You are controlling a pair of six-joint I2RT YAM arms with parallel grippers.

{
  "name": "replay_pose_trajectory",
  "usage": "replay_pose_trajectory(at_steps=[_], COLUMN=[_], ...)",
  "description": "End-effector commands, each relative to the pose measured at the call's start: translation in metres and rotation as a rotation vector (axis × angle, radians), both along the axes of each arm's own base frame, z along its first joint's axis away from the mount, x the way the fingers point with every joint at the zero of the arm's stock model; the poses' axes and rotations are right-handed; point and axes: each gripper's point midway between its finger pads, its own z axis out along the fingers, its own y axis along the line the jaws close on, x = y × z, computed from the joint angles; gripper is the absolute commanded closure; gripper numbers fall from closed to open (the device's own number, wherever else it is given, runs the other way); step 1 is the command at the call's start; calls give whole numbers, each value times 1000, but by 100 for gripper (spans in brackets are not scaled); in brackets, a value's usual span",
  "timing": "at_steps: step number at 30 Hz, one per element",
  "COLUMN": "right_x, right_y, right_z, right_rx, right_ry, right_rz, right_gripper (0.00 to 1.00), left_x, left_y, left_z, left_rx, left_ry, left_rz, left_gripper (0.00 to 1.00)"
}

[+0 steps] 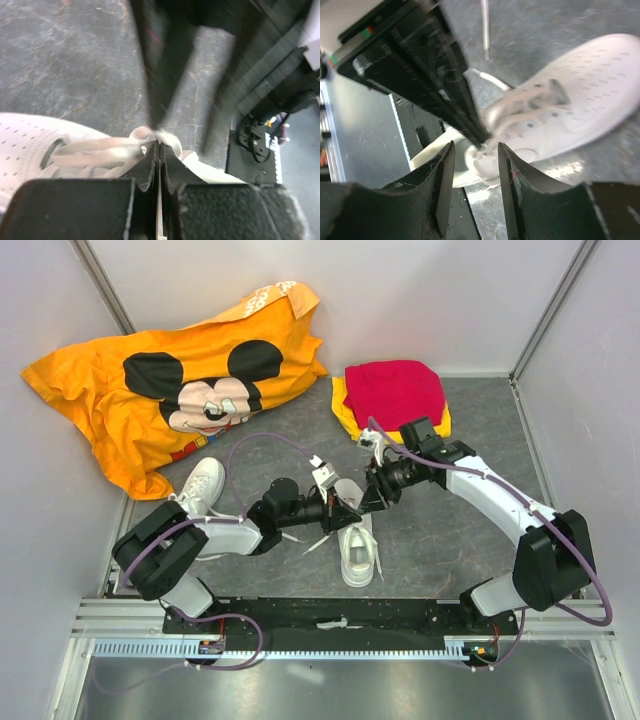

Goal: Tie the shoes

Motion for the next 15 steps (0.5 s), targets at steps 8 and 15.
replay_pose_trajectory(at_steps=[8,15], right_x=[25,25], right_y=[-21,-34], right_z=[2,-37], right_rx=[9,-114], right_ry=[1,41], right_rz=[-44,-73], right_gripper=[61,69], left_x=[-2,0], left_y=[-11,-6], left_z=[27,22], left_rx=[-74,-54], left_ry=[-97,-85], left_rz=[-60,-38], left_gripper=[98,98])
